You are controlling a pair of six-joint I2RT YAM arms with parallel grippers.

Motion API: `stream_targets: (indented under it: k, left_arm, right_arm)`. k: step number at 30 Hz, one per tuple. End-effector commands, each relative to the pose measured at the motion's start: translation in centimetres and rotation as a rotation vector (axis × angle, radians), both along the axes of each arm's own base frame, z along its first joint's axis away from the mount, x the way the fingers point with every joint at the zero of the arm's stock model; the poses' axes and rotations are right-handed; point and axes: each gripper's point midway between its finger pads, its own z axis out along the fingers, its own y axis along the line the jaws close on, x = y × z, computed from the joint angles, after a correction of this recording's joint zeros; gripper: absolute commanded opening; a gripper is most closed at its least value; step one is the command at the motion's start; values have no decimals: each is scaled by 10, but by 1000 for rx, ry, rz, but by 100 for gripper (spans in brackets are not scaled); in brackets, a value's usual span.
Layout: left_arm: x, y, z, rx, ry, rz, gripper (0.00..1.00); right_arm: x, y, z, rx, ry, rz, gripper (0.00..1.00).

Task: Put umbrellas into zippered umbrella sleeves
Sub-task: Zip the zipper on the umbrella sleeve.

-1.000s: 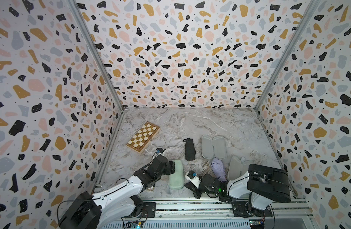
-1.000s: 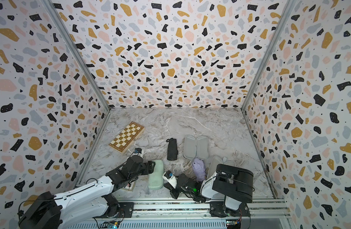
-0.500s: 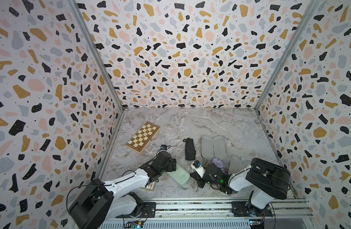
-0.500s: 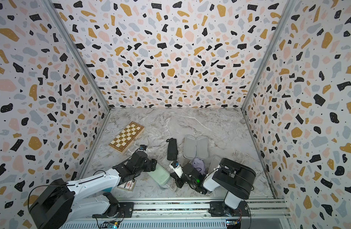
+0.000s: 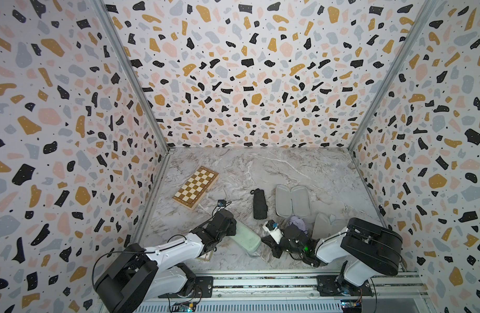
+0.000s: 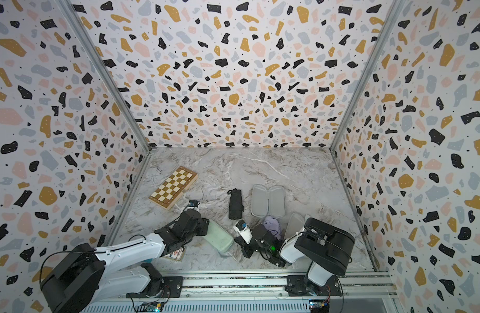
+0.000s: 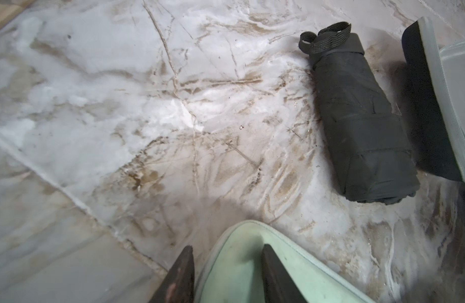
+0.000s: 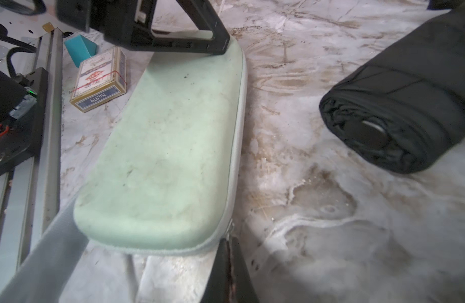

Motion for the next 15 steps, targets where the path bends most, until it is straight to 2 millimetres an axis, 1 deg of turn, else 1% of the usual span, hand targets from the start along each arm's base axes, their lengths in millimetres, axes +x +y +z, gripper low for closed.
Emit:
stream_targets:
  k: [1, 5, 8, 9, 10, 15]
  left_arm:
    - [-15, 29, -26, 118, 71, 61, 32]
    - [-15, 31, -31, 132, 88, 77, 28]
    - [-16, 31, -35, 127, 96, 80, 23]
    - [-16, 30, -36, 125, 99, 80, 19]
    - [-17, 30, -38, 121, 104, 79, 17]
    - [-19, 28, -39, 111, 107, 88, 16]
  right_arm:
    - [-12, -9, -7, -26, 39, 2, 0]
    - [-26, -4, 0, -6, 40, 26, 0]
    - [-37, 1, 6, 14, 38, 39, 0]
    - [-41, 5, 10, 26, 37, 47, 0]
    - [-43, 8, 13, 34, 33, 52, 0]
    - [-56, 28, 32, 89, 8, 100, 0]
